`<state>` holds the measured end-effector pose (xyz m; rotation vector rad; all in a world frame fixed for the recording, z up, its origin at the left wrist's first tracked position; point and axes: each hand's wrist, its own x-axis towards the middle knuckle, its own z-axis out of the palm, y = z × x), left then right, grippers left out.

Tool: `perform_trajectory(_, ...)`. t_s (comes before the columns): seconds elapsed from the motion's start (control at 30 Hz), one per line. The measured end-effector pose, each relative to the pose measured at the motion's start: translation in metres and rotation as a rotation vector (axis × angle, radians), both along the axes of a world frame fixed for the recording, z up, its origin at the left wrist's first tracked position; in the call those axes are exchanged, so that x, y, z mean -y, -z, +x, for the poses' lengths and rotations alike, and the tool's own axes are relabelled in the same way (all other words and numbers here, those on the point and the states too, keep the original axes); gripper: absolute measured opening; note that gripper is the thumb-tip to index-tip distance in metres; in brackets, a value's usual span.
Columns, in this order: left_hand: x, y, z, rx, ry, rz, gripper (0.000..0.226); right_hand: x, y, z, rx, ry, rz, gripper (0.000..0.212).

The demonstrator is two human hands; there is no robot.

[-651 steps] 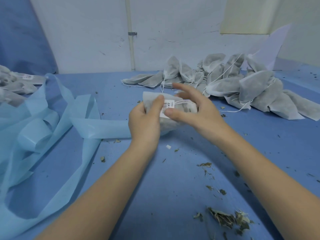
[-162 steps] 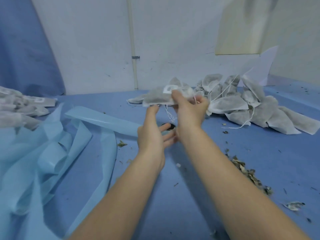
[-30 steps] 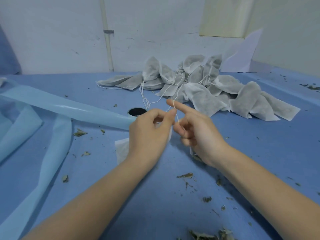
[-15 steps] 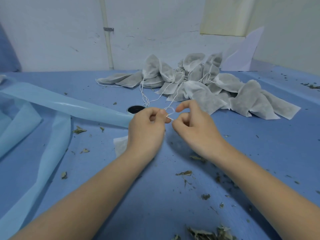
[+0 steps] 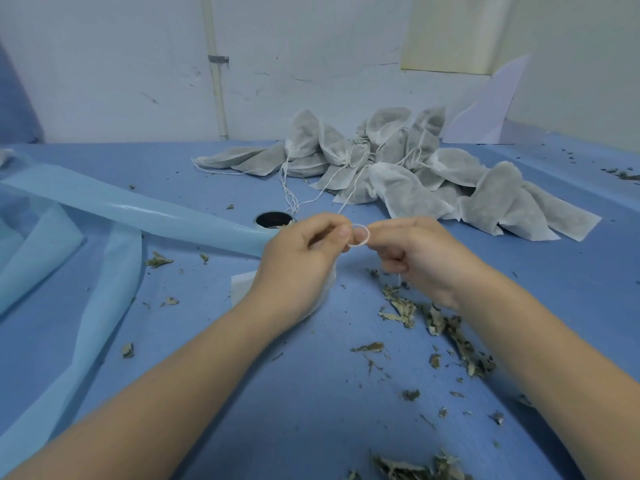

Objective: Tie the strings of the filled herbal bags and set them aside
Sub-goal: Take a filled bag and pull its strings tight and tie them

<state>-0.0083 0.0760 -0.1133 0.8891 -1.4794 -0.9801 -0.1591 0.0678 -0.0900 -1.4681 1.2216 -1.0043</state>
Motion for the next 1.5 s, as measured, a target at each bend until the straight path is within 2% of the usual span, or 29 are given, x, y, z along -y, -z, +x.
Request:
perform_trajectory(0.07, -0.002, 0.002, 0.002, 0.399, -0.176, -0.229, 0.022, 0.0, 0.0, -0.001, 0.03, -0.006, 0.041, 0.03)
perform_trajectory(0.1, -0.002, 0.003, 0.002, 0.543, -0.272, -0.328, 0.017, 0.001, 0.0, -0.001, 0.046, -0.001, 0.064, 0.032)
perform_trajectory(0.17, -0.005, 0.004, 0.001, 0.622, -0.384, -0.385, 0.013, 0.001, 0.0, -0.001, 0.118, 0.009, 0.115, 0.027)
perform_trajectory(0.23, -0.005, 0.005, 0.0, 0.627, -0.446, -0.377, 0.013, 0.0, -0.001, 0.0, 0.162, -0.006, 0.118, 0.028)
perform_trajectory(0.33, -0.005, 0.007, -0.001, 0.63, -0.488, -0.342, 0.015, -0.005, 0.002, 0.003, -0.004, -0.01, -0.043, 0.017)
perform_trajectory(0.47, -0.004, 0.009, -0.003, 0.603, -0.527, -0.242, 0.015, -0.006, 0.012, 0.013, -0.035, 0.122, -0.17, 0.008)
perform_trajectory(0.63, -0.004, 0.009, -0.005, 0.552, -0.526, -0.163, 0.012, -0.005, 0.018, 0.022, -0.089, 0.21, -0.213, 0.009)
perform_trajectory(0.8, 0.001, 0.007, -0.005, 0.526, -0.473, -0.028, 0.014, -0.005, 0.016, 0.022, 0.11, 0.189, -0.054, 0.01)
perform_trajectory(0.9, 0.004, 0.004, -0.002, 0.456, -0.43, 0.054, 0.015, -0.002, 0.013, 0.024, 0.406, 0.144, 0.19, 0.01)
perform_trajectory(1.0, 0.005, 0.004, -0.001, 0.397, -0.411, 0.066, 0.015, -0.002, 0.011, 0.025, 0.634, 0.005, 0.375, 0.021)
perform_trajectory(1.07, 0.004, 0.004, -0.001, 0.33, -0.39, 0.016, 0.011, -0.002, 0.009, 0.025, 0.668, -0.03, 0.395, 0.029)
perform_trajectory(1.23, -0.005, 0.005, 0.0, 0.25, -0.411, -0.183, 0.02, -0.003, 0.008, 0.024, 0.658, -0.003, 0.385, 0.034)
perform_trajectory(1.3, -0.008, 0.003, -0.001, 0.209, -0.425, -0.174, 0.023, -0.003, 0.007, 0.023, 0.657, 0.018, 0.376, 0.027)
perform_trajectory(1.37, -0.01, 0.001, -0.002, 0.183, -0.433, -0.138, 0.018, -0.003, 0.007, 0.023, 0.666, 0.03, 0.37, 0.019)
perform_trajectory(1.5, -0.006, -0.002, 0.0, 0.248, -0.513, -0.129, 0.009, -0.001, 0.011, 0.025, 0.643, 0.067, 0.325, 0.012)
